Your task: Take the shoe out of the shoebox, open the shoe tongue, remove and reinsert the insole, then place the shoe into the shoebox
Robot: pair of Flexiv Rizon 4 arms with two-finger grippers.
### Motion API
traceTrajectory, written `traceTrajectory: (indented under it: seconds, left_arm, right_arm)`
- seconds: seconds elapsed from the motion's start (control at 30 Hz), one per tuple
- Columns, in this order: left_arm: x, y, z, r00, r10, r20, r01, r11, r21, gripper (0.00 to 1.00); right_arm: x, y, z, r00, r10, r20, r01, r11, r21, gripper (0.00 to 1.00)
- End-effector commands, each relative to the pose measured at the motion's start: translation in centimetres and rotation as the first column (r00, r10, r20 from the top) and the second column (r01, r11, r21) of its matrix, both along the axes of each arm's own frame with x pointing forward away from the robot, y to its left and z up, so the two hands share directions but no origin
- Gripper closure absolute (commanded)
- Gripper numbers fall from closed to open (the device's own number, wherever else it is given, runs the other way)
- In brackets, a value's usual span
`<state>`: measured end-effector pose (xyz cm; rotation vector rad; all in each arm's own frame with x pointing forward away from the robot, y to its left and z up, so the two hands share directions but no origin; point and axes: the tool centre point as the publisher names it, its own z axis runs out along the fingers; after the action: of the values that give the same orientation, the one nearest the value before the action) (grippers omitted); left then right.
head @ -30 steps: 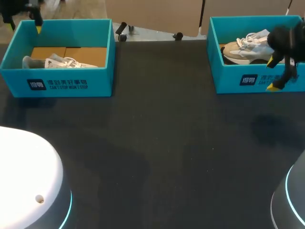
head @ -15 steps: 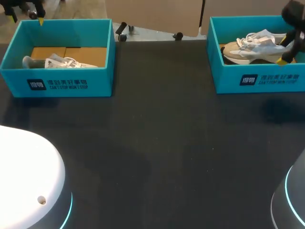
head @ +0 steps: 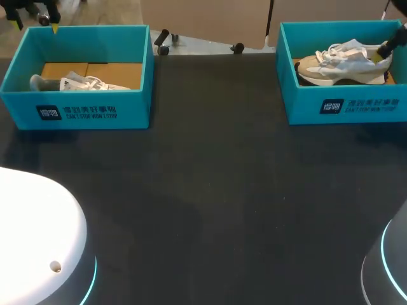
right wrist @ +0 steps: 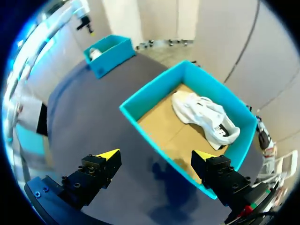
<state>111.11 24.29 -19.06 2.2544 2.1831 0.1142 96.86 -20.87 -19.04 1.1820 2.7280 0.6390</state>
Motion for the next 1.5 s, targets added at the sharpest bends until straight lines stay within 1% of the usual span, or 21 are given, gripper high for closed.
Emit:
traceTrajectory:
  seconds: [0.03,0.13,0.2,0.23,0.27,0.33,0.5,0.67,0.8,0.87,0.9,0.93,0.97,1.03,1.07,1.1,1.13,1.17,1.27,1.33,1.5]
  left_arm:
    - [-0.6,-0.3,0.9,0.999,0.050,0.014,-0.049,0.998,-0.037,0.00]
    - [-1.5,-0.4,1.9,0.996,0.089,-0.009,-0.089,0.994,-0.058,0.00]
    - [-2.2,-0.3,2.5,0.996,0.084,-0.037,-0.087,0.992,-0.088,0.00]
    - [-2.5,-0.2,2.8,0.995,0.094,-0.044,-0.097,0.990,-0.097,0.00]
    - [-2.9,-0.1,3.0,0.995,0.086,-0.059,-0.092,0.990,-0.106,0.00]
    - [-3.6,0.0,3.2,0.991,0.091,-0.101,-0.104,0.987,-0.124,0.00]
    - [-5.5,-0.3,3.0,0.980,0.117,-0.159,-0.133,0.986,-0.096,0.00]
    - [-7.0,-0.9,2.3,0.961,0.205,-0.185,-0.220,0.973,-0.064,0.00]
    - [-8.1,-1.5,2.3,0.934,0.285,-0.215,-0.309,0.947,-0.091,0.00]
    - [-8.6,-1.8,2.2,0.932,0.315,-0.181,-0.334,0.939,-0.083,0.00]
    - [-9.2,-2.2,2.1,0.928,0.319,-0.191,-0.341,0.935,-0.093,0.00]
    - [-9.7,-2.5,2.1,0.925,0.326,-0.194,-0.350,0.932,-0.100,0.00]
    - [-10.2,-2.8,2.0,0.923,0.331,-0.196,-0.354,0.929,-0.102,0.00]
    - [-11.0,-3.3,1.8,0.922,0.324,-0.212,-0.352,0.929,-0.111,0.00]
    - [-11.3,-3.5,1.7,0.921,0.324,-0.215,-0.353,0.929,-0.113,0.00]
    - [-11.9,-3.8,1.7,0.916,0.334,-0.221,-0.365,0.924,-0.117,0.00]
    - [-12.2,-3.9,1.7,0.914,0.338,-0.225,-0.370,0.921,-0.120,0.00]
    - [-12.6,-4.2,1.7,0.914,0.338,-0.224,-0.371,0.921,-0.123,0.00]
    - [-13.7,-4.9,1.8,0.907,0.347,-0.237,-0.385,0.913,-0.135,0.00]
    - [-14.4,-5.4,1.7,0.901,0.363,-0.238,-0.401,0.907,-0.133,0.00]
    - [-16.1,-6.2,1.4,0.887,0.391,-0.246,-0.427,0.898,-0.110,0.00]
  right_arm:
    - [1.7,0.0,-0.5,0.983,-0.182,0.015,0.182,0.983,0.029,0.00]
    - [2.7,-0.7,-0.8,0.947,-0.323,0.004,0.321,0.944,0.077,0.00]
    - [3.2,-1.0,-1.2,0.924,-0.380,-0.028,0.381,0.921,0.082,0.00]
    - [3.4,-1.1,-1.2,0.922,-0.386,-0.025,0.387,0.917,0.099,0.00]
    - [3.7,-0.9,-1.1,0.934,-0.357,-0.011,0.356,0.928,0.111,0.00]
    - [3.7,-0.9,-1.1,0.934,-0.357,-0.011,0.356,0.928,0.111,0.00]
    - [3.7,-0.9,-1.1,0.934,-0.357,-0.011,0.356,0.928,0.111,0.00]
    - [3.7,-0.9,-1.1,0.934,-0.357,-0.011,0.356,0.928,0.111,0.00]
    - [3.7,-0.9,-1.1,0.934,-0.357,-0.011,0.356,0.928,0.111,0.00]
    - [3.7,-0.9,-1.1,0.934,-0.357,-0.011,0.356,0.928,0.111,0.00]
    - [3.7,-1.0,-1.0,0.927,-0.375,-0.017,0.375,0.920,0.113,0.00]
    - [3.9,-1.1,-1.0,0.911,-0.406,-0.067,0.411,0.906,0.098,0.00]
    - [4.1,-1.1,-1.0,0.899,-0.434,-0.059,0.437,0.895,0.083,0.00]
    - [4.7,-1.0,-1.1,0.876,-0.473,-0.097,0.479,0.877,0.044,0.00]
    - [4.9,-0.9,-1.2,0.871,-0.483,-0.090,0.488,0.872,0.046,0.00]
    - [5.3,-0.9,-1.3,0.852,-0.508,-0.126,0.514,0.858,0.013,0.00]
    - [5.6,-1.0,-1.5,0.842,-0.527,-0.117,0.533,0.846,0.026,0.00]
    - [5.8,-1.1,-1.5,0.829,-0.544,-0.132,0.552,0.834,0.027,0.00]
    - [6.4,-1.4,-1.8,0.801,-0.583,-0.139,0.588,0.809,-0.005,0.00]
    - [6.9,-1.7,-2.0,0.783,-0.605,-0.142,0.611,0.792,0.000,0.00]
    - [8.3,-3.1,-2.9,0.774,-0.619,-0.133,0.620,0.783,-0.037,0.00]
